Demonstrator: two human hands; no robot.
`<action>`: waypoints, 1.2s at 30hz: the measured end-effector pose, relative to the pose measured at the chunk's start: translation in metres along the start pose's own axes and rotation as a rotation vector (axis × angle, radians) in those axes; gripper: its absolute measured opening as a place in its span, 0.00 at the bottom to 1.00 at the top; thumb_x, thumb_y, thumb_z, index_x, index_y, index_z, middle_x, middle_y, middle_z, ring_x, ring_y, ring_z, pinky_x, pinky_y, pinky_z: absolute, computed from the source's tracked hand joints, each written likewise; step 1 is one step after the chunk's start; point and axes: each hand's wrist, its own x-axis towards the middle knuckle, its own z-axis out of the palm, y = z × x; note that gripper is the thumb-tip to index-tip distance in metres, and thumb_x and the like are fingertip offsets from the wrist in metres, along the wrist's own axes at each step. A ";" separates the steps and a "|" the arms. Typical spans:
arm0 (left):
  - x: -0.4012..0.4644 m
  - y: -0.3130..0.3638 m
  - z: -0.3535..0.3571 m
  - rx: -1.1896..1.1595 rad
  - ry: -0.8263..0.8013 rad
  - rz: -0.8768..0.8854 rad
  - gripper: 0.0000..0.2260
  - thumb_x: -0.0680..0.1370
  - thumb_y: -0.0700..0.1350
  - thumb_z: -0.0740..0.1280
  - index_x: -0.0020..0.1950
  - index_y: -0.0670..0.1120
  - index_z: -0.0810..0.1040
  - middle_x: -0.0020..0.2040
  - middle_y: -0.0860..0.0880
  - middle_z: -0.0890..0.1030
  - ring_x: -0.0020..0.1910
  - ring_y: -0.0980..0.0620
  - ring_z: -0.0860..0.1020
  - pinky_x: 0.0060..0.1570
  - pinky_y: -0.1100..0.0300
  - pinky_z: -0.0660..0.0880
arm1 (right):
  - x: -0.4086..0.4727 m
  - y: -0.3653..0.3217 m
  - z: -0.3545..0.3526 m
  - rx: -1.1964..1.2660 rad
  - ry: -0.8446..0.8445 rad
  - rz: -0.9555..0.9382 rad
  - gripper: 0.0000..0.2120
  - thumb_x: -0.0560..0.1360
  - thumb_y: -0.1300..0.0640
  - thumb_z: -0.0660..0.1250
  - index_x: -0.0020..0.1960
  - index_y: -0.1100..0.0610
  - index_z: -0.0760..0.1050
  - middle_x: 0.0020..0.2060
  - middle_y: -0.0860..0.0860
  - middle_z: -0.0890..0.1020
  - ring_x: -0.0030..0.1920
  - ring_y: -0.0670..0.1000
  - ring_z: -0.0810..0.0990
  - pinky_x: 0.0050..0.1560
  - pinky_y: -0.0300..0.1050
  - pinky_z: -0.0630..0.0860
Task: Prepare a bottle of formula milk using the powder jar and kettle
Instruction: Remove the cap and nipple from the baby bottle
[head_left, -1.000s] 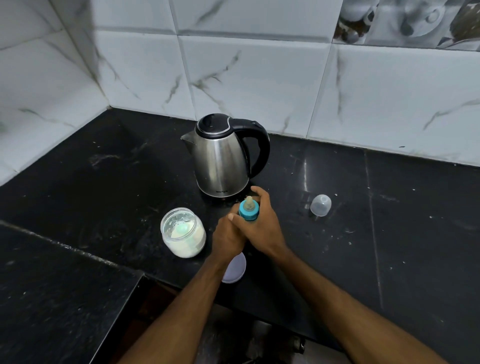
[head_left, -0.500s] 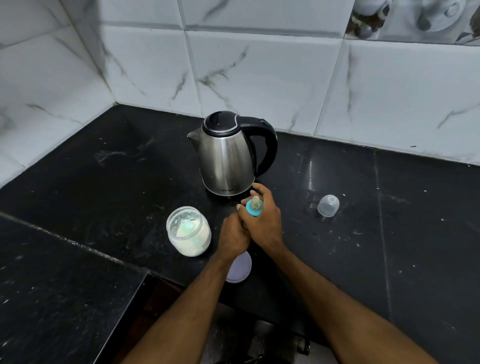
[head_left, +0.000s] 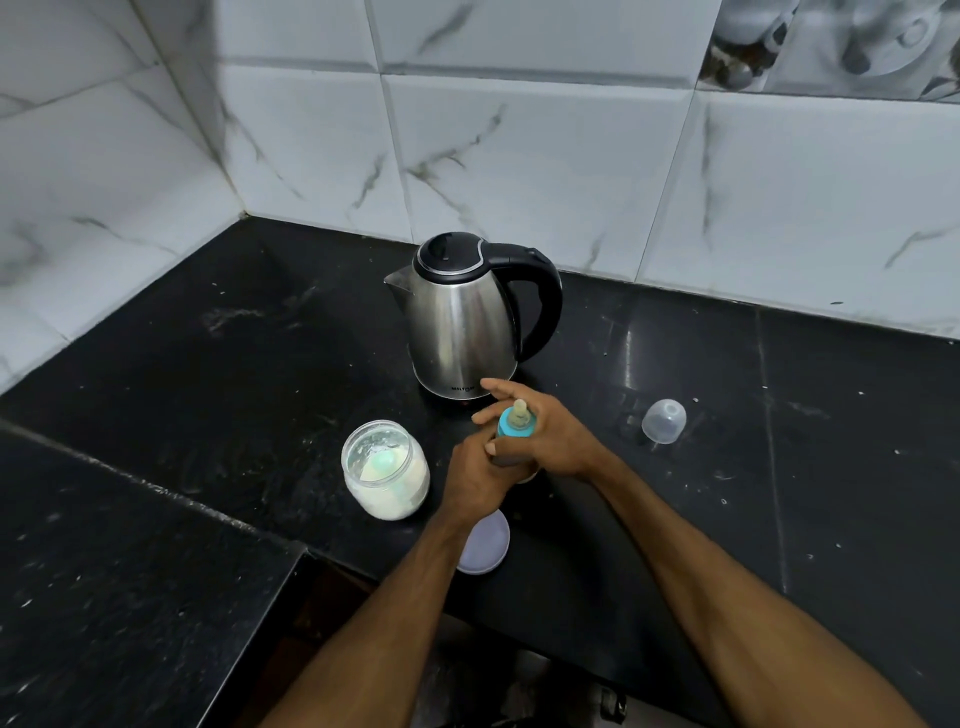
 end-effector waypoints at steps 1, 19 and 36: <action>0.000 0.001 0.000 0.001 0.004 -0.001 0.20 0.70 0.39 0.77 0.59 0.50 0.80 0.51 0.57 0.84 0.50 0.61 0.83 0.52 0.64 0.79 | 0.000 0.000 0.000 0.005 -0.009 0.001 0.37 0.69 0.68 0.75 0.73 0.56 0.65 0.59 0.50 0.82 0.55 0.56 0.82 0.57 0.41 0.78; 0.004 -0.005 0.001 0.134 0.019 -0.046 0.15 0.74 0.39 0.74 0.60 0.42 0.79 0.50 0.52 0.82 0.48 0.58 0.81 0.41 0.76 0.74 | -0.005 0.006 0.043 -0.021 0.490 -0.045 0.27 0.69 0.60 0.76 0.63 0.47 0.69 0.44 0.48 0.82 0.50 0.45 0.81 0.54 0.36 0.76; 0.000 -0.004 0.002 0.065 -0.019 0.025 0.24 0.72 0.42 0.77 0.65 0.52 0.75 0.53 0.62 0.78 0.51 0.69 0.76 0.54 0.73 0.75 | -0.027 0.000 0.027 -0.109 0.478 -0.044 0.34 0.64 0.59 0.80 0.65 0.51 0.68 0.52 0.43 0.80 0.54 0.41 0.79 0.54 0.31 0.74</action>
